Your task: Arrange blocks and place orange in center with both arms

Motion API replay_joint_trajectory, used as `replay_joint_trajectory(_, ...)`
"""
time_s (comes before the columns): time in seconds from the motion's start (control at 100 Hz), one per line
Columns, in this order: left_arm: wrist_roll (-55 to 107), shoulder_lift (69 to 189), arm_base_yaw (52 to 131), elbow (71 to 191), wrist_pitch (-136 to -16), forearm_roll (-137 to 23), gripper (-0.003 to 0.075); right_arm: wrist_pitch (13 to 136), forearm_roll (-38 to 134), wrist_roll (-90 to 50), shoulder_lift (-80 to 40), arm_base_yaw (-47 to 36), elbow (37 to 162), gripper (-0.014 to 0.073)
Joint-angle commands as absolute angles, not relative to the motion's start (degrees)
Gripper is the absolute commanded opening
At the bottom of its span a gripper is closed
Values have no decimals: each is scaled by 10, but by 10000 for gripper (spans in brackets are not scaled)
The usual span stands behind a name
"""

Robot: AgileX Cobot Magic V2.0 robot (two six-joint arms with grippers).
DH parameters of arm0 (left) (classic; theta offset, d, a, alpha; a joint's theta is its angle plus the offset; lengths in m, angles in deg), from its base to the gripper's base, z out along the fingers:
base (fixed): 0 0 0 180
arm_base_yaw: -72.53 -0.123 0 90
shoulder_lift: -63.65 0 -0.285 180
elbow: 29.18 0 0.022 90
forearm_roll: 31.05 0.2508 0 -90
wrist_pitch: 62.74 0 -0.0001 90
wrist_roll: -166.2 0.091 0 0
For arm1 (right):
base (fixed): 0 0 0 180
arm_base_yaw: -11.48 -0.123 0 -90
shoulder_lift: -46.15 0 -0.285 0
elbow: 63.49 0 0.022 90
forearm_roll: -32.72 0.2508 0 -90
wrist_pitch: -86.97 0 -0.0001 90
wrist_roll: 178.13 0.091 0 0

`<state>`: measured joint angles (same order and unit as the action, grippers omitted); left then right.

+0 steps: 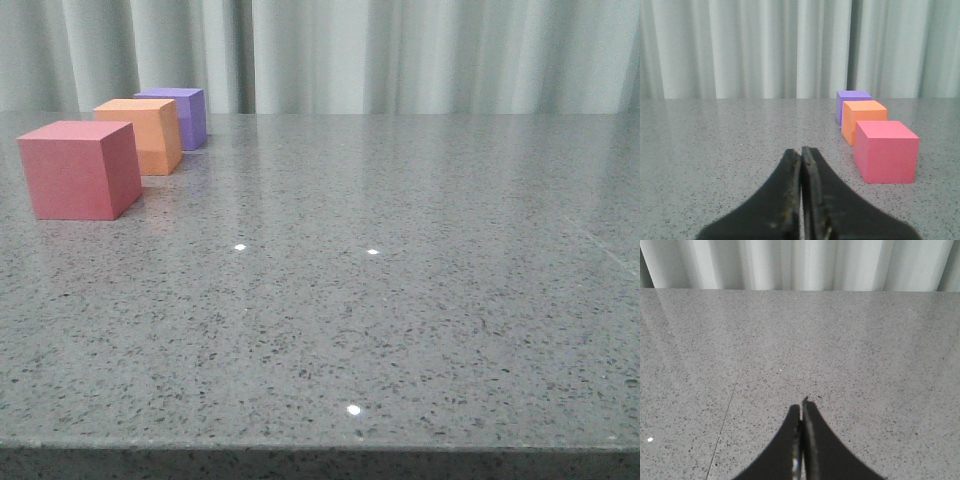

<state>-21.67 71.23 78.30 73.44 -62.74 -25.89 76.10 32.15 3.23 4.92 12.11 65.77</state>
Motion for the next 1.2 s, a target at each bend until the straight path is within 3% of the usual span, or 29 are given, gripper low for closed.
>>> replay_joint_trajectory(0.0,-217,691,782,711,-580,-258,-20,844,317,26,69,125,646,-69)
replay_joint_trajectory(0.27,-217,691,782,711,-580,-258,-20,946,317,26,206,125,537,-69)
replay_joint_trajectory(0.7,-217,691,782,711,-580,-258,-20,955,327,27,381,125,400,-69)
replay_joint_trajectory(1.19,-217,691,782,711,-580,-258,-20,933,327,27,401,125,388,-69)
